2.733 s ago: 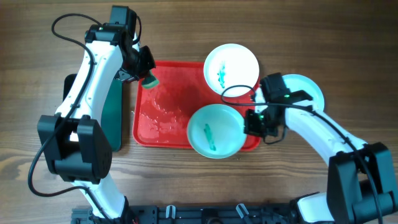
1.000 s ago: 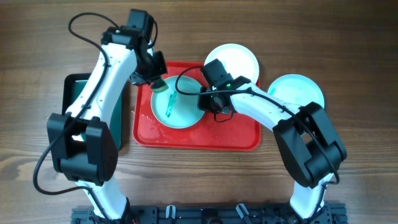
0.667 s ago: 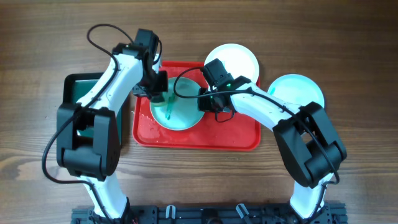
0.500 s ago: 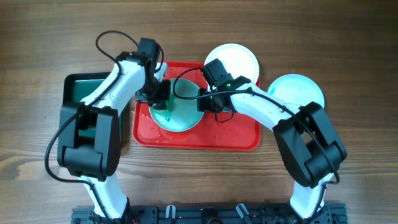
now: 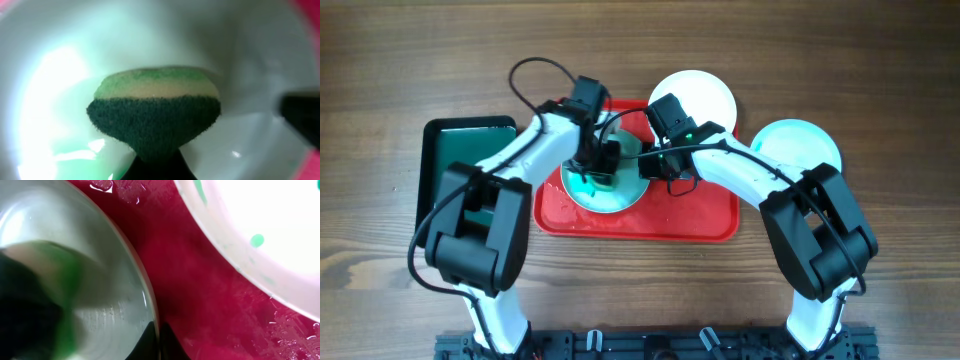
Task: Clean dirty plates on tray and stack at the side
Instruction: 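Scrub the plate with the sponge while the right gripper holds it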
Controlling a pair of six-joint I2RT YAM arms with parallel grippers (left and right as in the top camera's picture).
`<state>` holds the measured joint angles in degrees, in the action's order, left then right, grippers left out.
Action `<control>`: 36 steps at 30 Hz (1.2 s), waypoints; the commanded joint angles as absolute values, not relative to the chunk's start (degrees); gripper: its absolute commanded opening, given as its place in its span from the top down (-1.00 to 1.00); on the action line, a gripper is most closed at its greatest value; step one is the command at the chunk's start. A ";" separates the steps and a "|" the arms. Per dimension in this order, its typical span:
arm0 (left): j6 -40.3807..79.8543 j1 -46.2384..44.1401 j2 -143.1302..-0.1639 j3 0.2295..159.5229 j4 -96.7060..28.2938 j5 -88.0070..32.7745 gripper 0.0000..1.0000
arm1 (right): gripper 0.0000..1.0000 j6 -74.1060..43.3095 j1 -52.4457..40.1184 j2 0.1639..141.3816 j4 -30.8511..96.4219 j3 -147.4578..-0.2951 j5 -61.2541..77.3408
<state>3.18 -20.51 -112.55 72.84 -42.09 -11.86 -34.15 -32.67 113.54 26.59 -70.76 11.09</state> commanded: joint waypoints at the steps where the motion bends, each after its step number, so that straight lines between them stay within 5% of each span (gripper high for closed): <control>1: 10.07 -22.76 -113.21 71.79 -39.66 -12.91 0.92 | 0.91 -32.71 -32.97 114.67 26.24 -71.61 12.60; 11: 32.01 -17.78 -113.21 71.79 -42.46 21.19 0.92 | 0.91 -32.51 -32.97 114.67 26.39 -71.61 12.60; 16: 27.92 -17.65 -113.21 71.79 -47.62 18.20 0.92 | 0.91 -32.49 -32.97 114.65 26.44 -71.61 12.60; 24: -1.37 -21.32 -113.21 71.79 -52.42 -16.34 0.92 | 0.92 -32.53 -32.95 114.67 26.35 -71.61 12.60; 32: -1.87 -25.39 -113.21 71.79 -47.07 -16.84 0.92 | 0.91 -32.56 -32.95 114.67 26.35 -71.61 12.82; 36: 12.60 -24.21 -113.21 71.79 -39.53 -2.20 0.92 | 0.91 -32.56 -32.95 114.67 26.39 -71.61 12.93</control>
